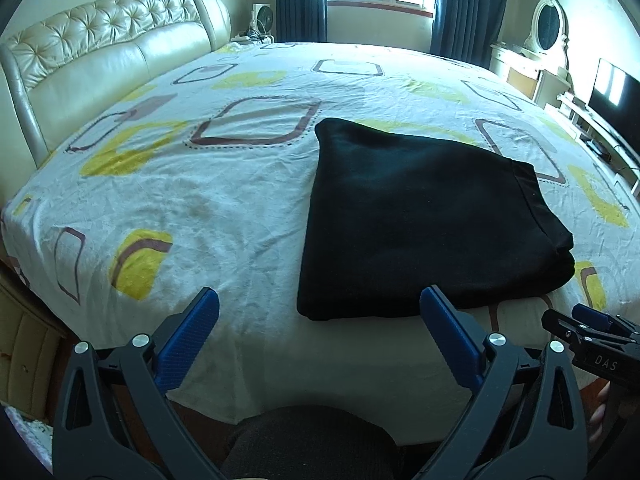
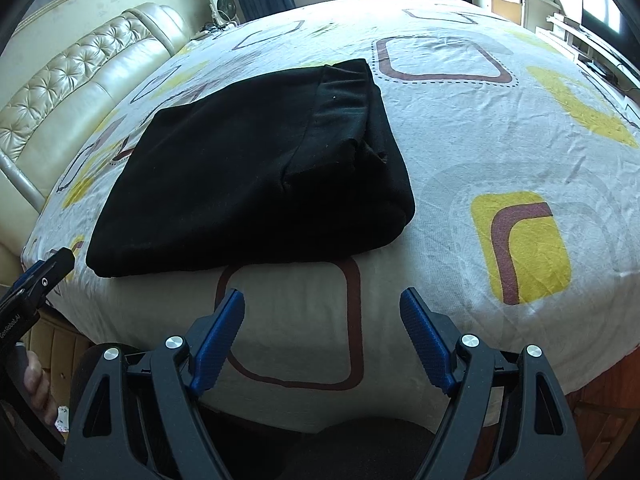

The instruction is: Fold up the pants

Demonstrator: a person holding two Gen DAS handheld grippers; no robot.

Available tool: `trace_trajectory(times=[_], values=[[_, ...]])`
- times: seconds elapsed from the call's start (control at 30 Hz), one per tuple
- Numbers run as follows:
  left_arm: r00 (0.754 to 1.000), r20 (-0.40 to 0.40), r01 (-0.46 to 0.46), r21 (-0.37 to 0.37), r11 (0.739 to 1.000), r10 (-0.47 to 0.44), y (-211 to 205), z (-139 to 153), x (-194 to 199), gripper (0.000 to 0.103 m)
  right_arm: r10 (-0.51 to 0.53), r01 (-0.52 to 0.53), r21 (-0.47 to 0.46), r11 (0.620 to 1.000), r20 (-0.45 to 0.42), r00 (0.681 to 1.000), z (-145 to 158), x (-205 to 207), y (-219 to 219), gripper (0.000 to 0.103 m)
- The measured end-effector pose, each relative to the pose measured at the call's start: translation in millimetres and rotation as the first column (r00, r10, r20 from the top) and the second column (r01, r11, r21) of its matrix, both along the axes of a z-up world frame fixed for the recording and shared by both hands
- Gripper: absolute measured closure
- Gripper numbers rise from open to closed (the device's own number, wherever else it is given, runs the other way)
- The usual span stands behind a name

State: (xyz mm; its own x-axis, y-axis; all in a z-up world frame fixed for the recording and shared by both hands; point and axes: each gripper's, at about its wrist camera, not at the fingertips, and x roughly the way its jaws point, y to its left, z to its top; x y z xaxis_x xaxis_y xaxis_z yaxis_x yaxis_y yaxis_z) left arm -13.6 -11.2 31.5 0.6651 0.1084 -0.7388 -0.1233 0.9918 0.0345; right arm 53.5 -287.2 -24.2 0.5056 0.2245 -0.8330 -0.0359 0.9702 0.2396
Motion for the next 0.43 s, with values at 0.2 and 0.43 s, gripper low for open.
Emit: trace_trajectory(times=[0.2, 0.43], values=[[0.997, 0.037, 0.066, 0.024, 0.998, -0.066, 16, 25, 21, 0.002, -0.004, 0.006, 0.073, 0.997, -0.028, 1.0, 8, 6, -10, 0.024], [0.985, -0.03, -0.17, 0.045, 0.984, 0.171, 145, -4, 135, 0.002, -0.093, 0.081, 0.098, 0.992, 0.127, 0.987, 62, 93, -57, 0.018]])
